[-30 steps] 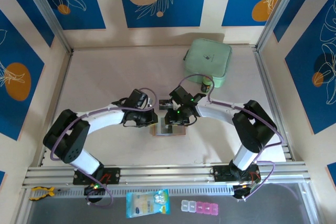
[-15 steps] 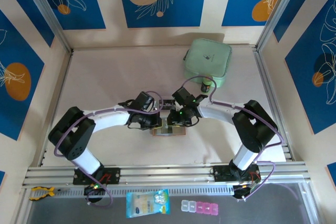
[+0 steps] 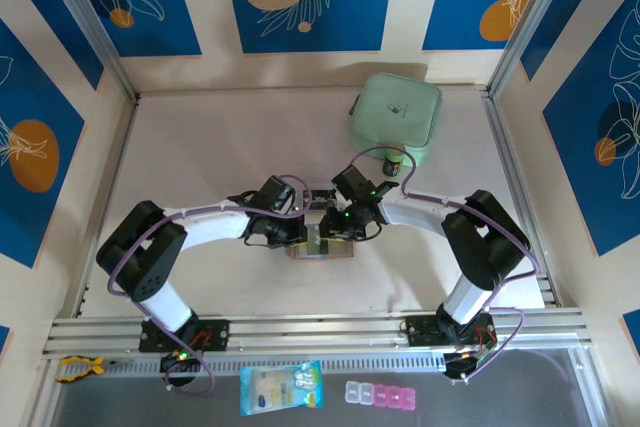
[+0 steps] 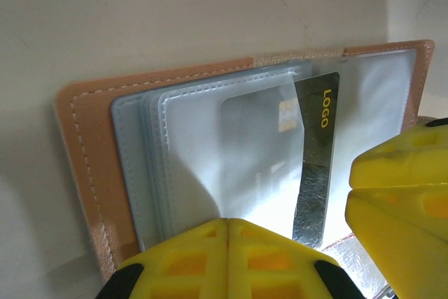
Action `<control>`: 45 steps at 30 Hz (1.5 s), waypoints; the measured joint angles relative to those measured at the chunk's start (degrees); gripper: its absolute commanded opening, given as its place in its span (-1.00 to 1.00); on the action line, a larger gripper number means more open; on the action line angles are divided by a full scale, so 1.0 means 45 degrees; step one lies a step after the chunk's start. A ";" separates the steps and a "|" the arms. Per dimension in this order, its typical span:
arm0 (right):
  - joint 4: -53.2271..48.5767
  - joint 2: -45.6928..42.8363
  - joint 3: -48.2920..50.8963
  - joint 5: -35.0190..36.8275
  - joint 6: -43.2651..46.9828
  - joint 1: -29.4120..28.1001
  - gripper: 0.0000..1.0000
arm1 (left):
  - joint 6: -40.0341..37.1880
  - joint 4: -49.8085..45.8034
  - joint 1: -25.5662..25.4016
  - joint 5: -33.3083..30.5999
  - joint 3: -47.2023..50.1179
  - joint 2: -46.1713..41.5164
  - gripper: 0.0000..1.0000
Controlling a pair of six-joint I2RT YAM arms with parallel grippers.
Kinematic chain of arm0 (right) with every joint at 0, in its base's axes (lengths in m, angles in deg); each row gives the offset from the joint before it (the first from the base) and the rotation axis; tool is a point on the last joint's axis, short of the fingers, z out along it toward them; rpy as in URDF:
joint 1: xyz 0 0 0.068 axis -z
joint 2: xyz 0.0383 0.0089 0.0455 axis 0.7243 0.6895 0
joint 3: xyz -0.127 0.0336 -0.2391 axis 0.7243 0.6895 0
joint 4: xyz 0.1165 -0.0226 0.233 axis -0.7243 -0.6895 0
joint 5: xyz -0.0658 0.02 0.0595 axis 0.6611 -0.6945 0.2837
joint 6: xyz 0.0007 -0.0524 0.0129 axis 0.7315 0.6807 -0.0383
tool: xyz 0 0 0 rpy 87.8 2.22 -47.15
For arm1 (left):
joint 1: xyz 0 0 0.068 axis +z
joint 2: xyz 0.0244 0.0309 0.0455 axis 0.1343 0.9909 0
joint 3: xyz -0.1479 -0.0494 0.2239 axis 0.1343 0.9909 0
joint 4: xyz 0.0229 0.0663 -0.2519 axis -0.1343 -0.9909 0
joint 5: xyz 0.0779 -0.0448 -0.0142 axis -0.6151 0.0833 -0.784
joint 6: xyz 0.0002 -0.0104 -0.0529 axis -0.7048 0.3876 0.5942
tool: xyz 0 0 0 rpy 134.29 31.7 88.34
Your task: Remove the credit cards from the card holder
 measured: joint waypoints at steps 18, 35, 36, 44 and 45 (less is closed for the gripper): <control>0.0607 0.0505 0.0155 -0.0374 -0.0034 0.0063 -0.45 | -0.0005 -0.0058 0.0000 -0.0049 0.0000 0.0005 -1.00; 0.0714 0.0248 0.0495 -0.0403 -0.0039 0.0209 -0.45 | -0.0010 -0.0087 -0.0005 -0.0083 -0.0005 0.0024 -1.00; 0.0787 0.0248 0.0539 -0.0452 -0.0049 0.0223 -0.45 | -0.0010 -0.0087 -0.0005 -0.0083 -0.0005 0.0024 -1.00; 0.1443 0.0301 0.0835 -0.1141 -0.0277 0.0398 -0.45 | -0.0039 -0.0087 -0.0005 -0.0073 -0.0039 0.0087 -1.00; 0.1491 0.0311 0.0835 -0.1205 -0.0282 0.0413 -0.45 | -0.0039 -0.0078 -0.0005 -0.0073 -0.0044 0.0097 -1.00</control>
